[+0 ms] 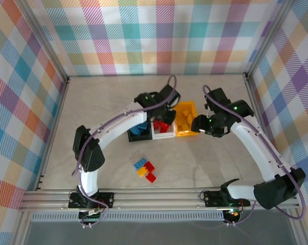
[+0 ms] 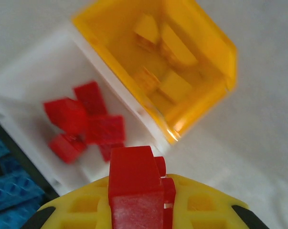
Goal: Sort the legos into containers by color
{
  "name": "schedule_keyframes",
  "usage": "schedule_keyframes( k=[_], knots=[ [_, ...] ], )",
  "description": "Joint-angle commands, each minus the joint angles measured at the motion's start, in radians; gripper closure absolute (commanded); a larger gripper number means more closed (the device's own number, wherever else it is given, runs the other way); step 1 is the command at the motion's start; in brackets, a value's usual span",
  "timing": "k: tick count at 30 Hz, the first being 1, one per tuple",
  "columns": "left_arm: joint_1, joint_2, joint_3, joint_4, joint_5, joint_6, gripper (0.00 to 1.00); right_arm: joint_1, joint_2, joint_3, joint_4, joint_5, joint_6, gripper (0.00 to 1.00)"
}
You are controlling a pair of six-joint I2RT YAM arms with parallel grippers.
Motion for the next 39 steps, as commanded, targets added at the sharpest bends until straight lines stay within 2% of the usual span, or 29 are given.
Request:
schedule_keyframes(
  k=[1,5,8,10,11,15,20,23,29,34,39],
  knots=[
    [0.056,0.117,0.038,-0.052,-0.016,0.072,0.88,0.003,-0.024,-0.022,0.004,-0.047,0.033,0.33],
    [0.097,0.204,0.094,-0.049,-0.008,0.087,0.87,0.005,-0.042,-0.046,0.039,-0.106,0.016,0.33],
    [0.118,0.249,0.124,-0.054,0.010,0.074,0.74,0.006,-0.049,-0.077,0.084,-0.182,-0.002,0.33],
    [0.127,0.265,0.130,-0.059,0.027,0.057,0.62,0.032,-0.038,-0.088,0.105,-0.219,-0.015,0.33],
    [0.129,0.266,0.130,-0.060,0.029,0.053,0.55,0.053,-0.031,-0.089,0.110,-0.220,-0.021,0.33],
    [0.135,0.217,0.141,-0.068,0.058,0.023,0.40,0.194,0.022,-0.114,0.128,-0.168,-0.016,0.33],
    [0.165,0.075,0.158,-0.140,0.035,-0.049,0.35,0.400,0.096,-0.172,0.239,-0.127,0.032,0.32],
    [0.200,-0.053,0.063,-0.177,0.010,-0.087,0.33,0.504,0.156,-0.172,0.309,-0.100,0.044,0.32],
    [0.260,-0.333,-0.316,-0.182,-0.044,-0.148,0.30,0.622,0.364,-0.090,0.363,-0.123,-0.003,0.33],
    [0.303,-0.501,-0.566,-0.172,-0.027,-0.214,0.29,0.637,0.508,-0.021,0.408,-0.149,-0.052,0.35],
    [0.311,-0.582,-0.672,-0.176,-0.007,-0.261,0.29,0.640,0.634,0.056,0.428,-0.190,-0.078,0.38]
  ],
)
